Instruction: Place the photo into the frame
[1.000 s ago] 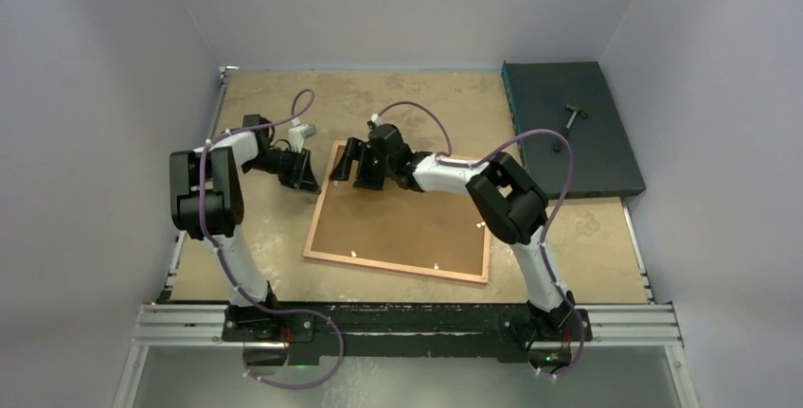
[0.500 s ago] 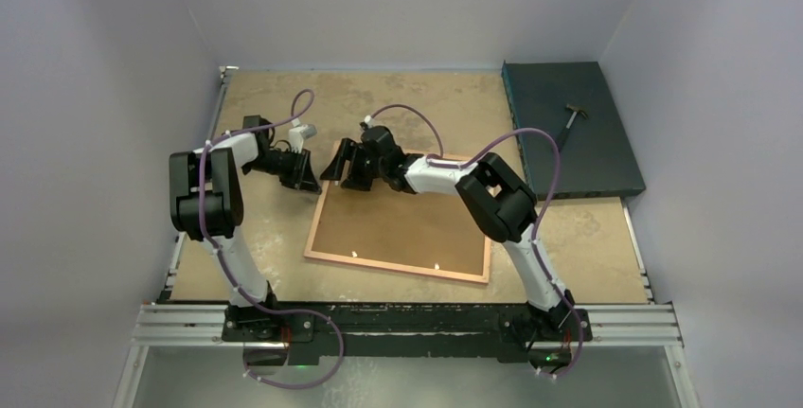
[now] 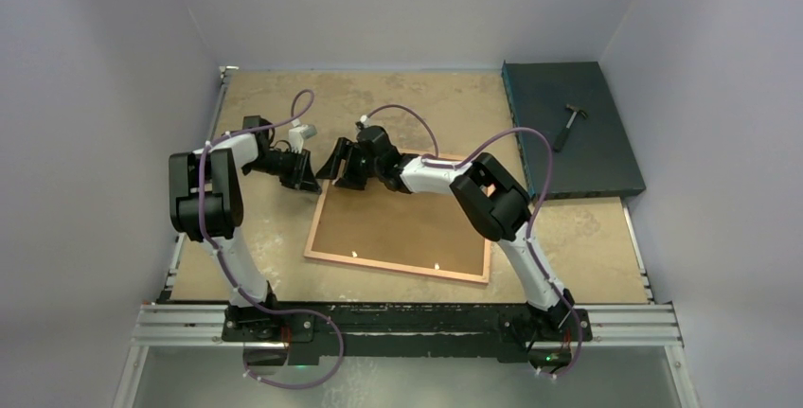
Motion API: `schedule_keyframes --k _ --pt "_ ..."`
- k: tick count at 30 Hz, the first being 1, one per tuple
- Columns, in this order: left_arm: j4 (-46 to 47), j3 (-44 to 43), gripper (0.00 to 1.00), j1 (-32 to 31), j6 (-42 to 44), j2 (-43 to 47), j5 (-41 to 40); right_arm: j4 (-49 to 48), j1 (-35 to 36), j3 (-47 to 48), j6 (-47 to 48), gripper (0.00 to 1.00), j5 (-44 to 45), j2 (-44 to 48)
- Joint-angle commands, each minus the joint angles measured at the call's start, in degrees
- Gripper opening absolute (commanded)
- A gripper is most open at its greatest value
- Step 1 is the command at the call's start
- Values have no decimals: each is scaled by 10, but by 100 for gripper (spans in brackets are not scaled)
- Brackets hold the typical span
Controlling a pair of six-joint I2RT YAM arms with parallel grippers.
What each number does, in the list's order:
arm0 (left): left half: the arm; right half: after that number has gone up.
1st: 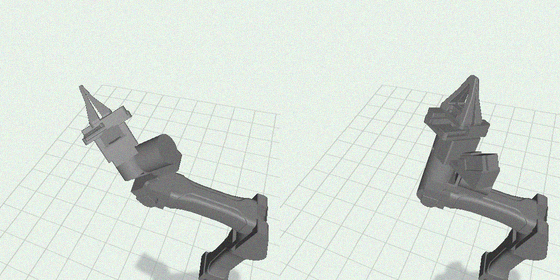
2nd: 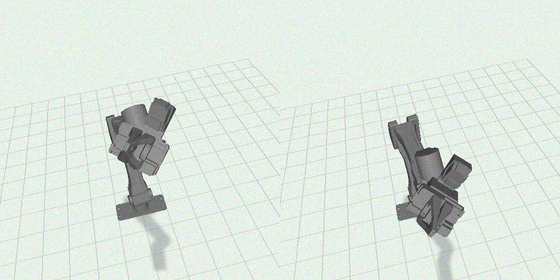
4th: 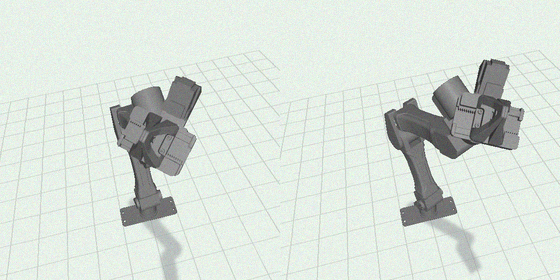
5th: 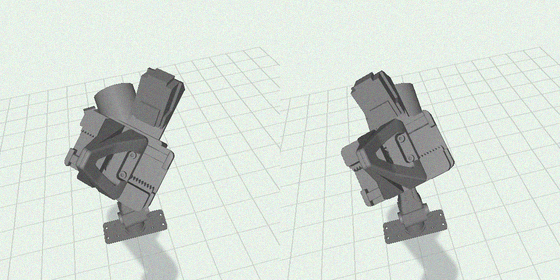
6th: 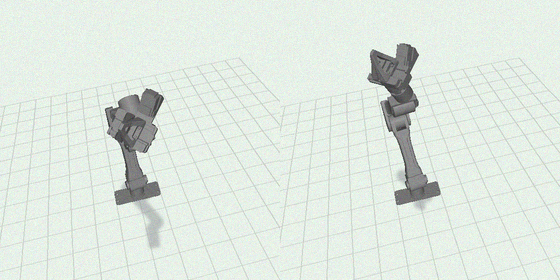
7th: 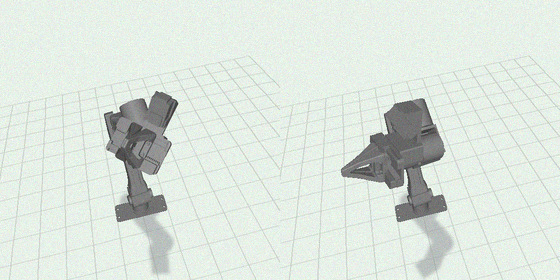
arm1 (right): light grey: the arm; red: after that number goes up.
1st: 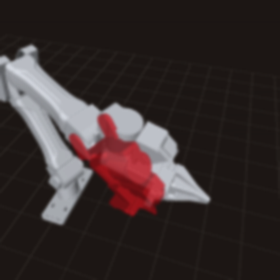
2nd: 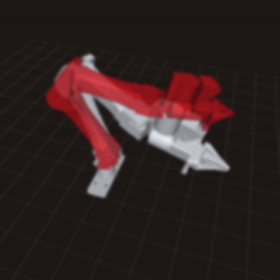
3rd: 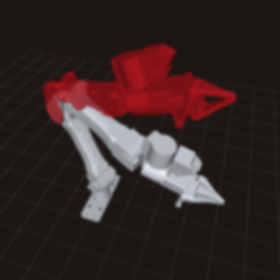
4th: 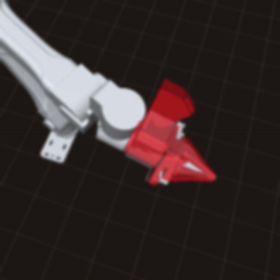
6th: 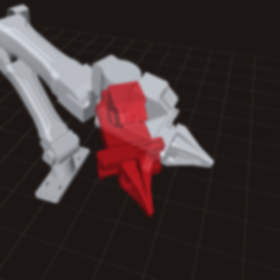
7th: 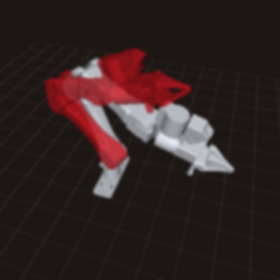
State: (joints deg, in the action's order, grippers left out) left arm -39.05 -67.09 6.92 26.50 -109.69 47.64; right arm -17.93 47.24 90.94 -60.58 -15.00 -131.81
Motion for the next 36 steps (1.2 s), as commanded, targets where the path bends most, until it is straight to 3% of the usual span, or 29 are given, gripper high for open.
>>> schedule_keyframes --k 1,36 --pt "14 15 12 -11 14 2 -25 -1 3 19 1 69 2 -12" --pt "1 9 10 -16 21 6 -18 -73 3 22 -14 66 3 -39"
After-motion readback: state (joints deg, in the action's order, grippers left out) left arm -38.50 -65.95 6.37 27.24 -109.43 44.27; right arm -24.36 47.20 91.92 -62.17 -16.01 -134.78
